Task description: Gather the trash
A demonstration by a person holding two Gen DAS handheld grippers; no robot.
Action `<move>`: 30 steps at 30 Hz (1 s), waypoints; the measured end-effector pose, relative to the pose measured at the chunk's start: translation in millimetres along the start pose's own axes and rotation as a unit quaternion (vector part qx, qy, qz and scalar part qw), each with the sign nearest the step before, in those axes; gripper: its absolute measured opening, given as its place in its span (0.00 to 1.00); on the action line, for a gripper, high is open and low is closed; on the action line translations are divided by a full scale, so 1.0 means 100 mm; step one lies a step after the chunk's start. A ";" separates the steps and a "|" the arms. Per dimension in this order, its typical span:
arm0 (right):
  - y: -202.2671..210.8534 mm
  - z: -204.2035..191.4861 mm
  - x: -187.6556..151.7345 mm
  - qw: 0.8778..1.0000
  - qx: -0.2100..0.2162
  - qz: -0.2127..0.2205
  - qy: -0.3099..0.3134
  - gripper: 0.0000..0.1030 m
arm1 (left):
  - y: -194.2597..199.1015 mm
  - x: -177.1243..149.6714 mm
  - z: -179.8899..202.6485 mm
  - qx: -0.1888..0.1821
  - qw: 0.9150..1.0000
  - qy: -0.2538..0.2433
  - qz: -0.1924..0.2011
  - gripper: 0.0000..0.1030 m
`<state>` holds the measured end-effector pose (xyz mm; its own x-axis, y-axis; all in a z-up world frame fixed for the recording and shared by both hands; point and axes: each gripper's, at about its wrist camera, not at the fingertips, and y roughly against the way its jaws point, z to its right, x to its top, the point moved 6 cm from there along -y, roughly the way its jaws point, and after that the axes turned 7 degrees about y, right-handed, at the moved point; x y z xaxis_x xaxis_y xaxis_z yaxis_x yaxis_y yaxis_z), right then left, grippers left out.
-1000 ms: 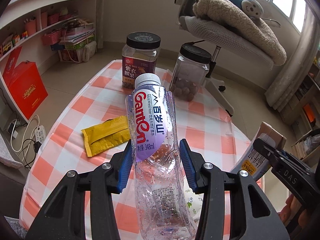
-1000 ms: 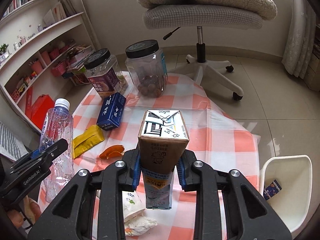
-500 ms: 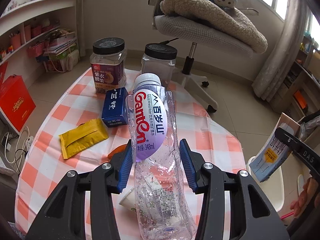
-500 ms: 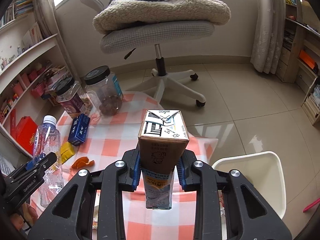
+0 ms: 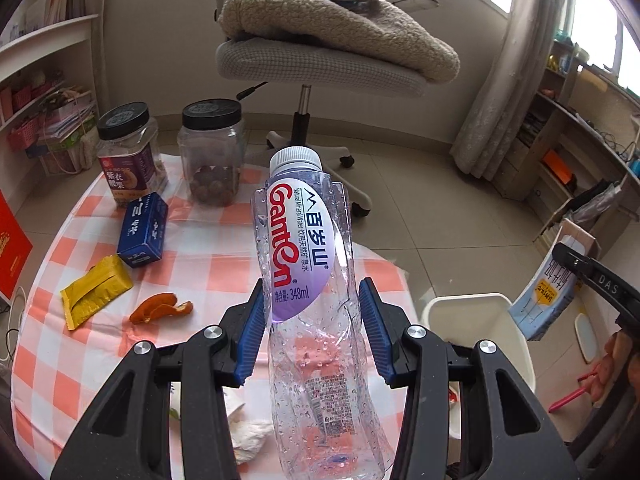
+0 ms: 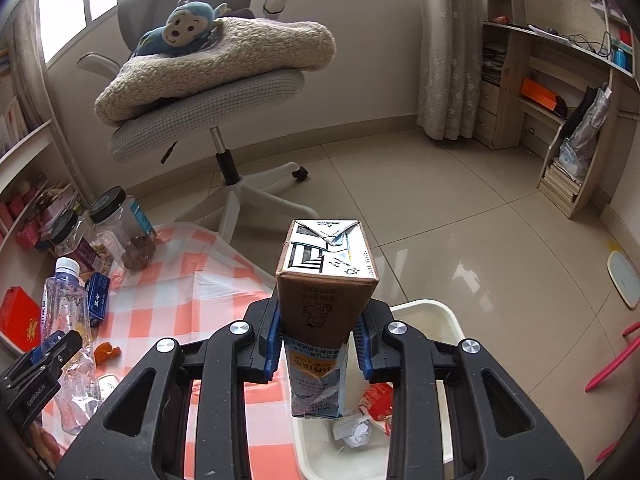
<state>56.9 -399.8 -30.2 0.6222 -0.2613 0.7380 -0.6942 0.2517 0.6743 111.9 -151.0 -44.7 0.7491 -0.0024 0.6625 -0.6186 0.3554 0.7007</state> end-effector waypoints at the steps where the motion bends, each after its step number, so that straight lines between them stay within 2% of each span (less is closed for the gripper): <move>1: 0.02 0.08 0.00 1.000 -0.007 0.001 -0.004 0.28 | 0.01 0.00 0.10 -0.009 1.000 -0.004 0.001 0.44; 3: 0.06 0.23 -0.01 1.000 -0.016 0.004 -0.014 0.29 | 0.03 -0.01 0.32 -0.025 1.000 -0.015 0.005 0.44; 5: 0.10 0.38 -0.01 0.999 -0.027 0.010 -0.029 0.40 | 0.03 -0.04 0.53 -0.042 0.999 -0.024 0.002 0.44; 9: 0.18 0.68 -0.01 0.997 -0.049 0.024 -0.062 0.53 | -0.03 -0.15 0.96 -0.075 0.996 -0.042 -0.013 0.44; 11: 0.23 0.84 -0.01 0.994 -0.064 0.031 -0.080 0.65 | -0.07 -0.21 1.15 -0.087 0.995 -0.050 -0.021 0.44; 16: 0.32 1.21 -0.02 0.987 -0.104 0.048 -0.113 0.77 | -0.22 -0.37 1.57 -0.116 0.990 -0.065 -0.045 0.44; 18: 0.37 1.34 -0.03 0.984 -0.118 0.054 -0.123 0.79 | -0.28 -0.42 1.72 -0.127 0.988 -0.072 -0.054 0.45; 21: 0.41 1.47 -0.05 0.980 -0.137 0.060 -0.132 0.86 | -0.38 -0.47 1.93 -0.153 0.982 -0.073 -0.079 0.46; 23: 0.44 1.54 -0.05 0.976 -0.158 0.065 -0.134 0.87 | -0.43 -0.49 2.01 -0.168 0.979 -0.068 -0.092 0.60; 26: 0.49 1.59 -0.04 0.972 -0.186 0.077 -0.124 0.93 | -0.43 -0.46 2.06 -0.163 0.980 -0.074 -0.082 0.61; 30: 0.53 1.53 -0.02 0.967 -0.217 0.089 -0.099 0.93 | -0.40 -0.36 1.95 -0.128 0.987 -0.085 -0.050 0.64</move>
<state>-36.8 -528.2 0.1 0.3961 -0.3405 0.8528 -0.5403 0.6645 0.5162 63.0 -346.9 -45.0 0.7395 -0.1992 0.6430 -0.4462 0.5702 0.6898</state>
